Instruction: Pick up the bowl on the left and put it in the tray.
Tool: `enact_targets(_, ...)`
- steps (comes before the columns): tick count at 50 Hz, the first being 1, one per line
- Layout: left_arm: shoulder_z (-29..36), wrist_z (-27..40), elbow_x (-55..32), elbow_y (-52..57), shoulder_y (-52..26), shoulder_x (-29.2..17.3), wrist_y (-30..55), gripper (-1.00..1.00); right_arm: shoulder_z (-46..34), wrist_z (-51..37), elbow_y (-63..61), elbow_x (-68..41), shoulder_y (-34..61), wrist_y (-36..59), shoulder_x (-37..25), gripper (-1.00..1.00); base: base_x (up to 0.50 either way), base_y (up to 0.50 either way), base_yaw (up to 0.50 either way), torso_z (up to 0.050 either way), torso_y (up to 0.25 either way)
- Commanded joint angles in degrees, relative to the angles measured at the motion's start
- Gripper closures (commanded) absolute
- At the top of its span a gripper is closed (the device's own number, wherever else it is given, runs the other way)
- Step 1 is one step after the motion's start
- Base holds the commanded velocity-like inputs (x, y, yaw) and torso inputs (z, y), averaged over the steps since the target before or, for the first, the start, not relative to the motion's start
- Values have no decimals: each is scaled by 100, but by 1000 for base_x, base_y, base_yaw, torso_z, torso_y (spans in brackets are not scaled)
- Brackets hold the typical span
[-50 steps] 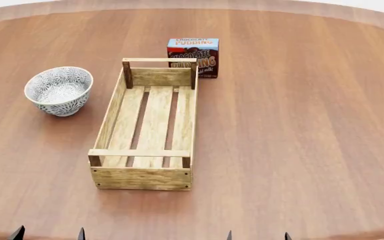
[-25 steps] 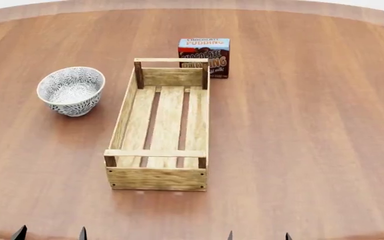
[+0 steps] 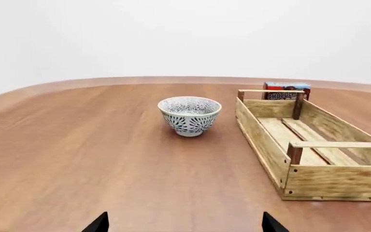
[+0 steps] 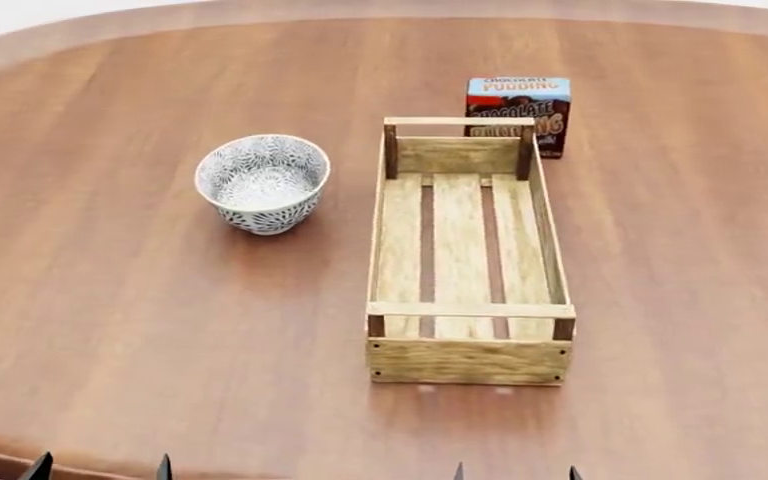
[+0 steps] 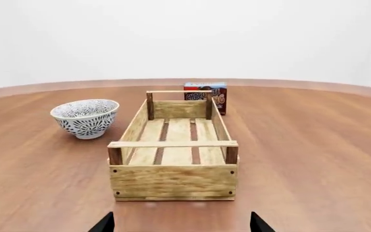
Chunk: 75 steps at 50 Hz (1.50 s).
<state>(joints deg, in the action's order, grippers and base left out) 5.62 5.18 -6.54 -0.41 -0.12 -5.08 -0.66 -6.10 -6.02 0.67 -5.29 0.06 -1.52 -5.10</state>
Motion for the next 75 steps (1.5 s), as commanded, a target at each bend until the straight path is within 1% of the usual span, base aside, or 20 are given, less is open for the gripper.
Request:
enact_targets(1,95,92,-66,0,-6,-75,14,-100,-88,-88,-20,-78,-1,12,-76,-100,0,500,0,0,0)
enact_targets(25,251,226,-180,-46,-73,-192,36,-100,-251,-219,7,-165,44,-44,-198,-100,0,500,0,0,0)
enact_targets(29,271,247,-195,-68,-87,-207,28,-100,-402,-359,11,146,76,19,-239,-100,0,0,0,0,0)
enact_targets(35,305,276,-214,-85,-95,-230,22,-100,-326,-314,20,-101,60,-47,-246,-100,61,0,0,0,0)
enact_targets(75,467,422,-372,-105,-97,-362,-14,-100,-455,-415,69,-374,68,-99,-368,-100,498,0,0,0,0)
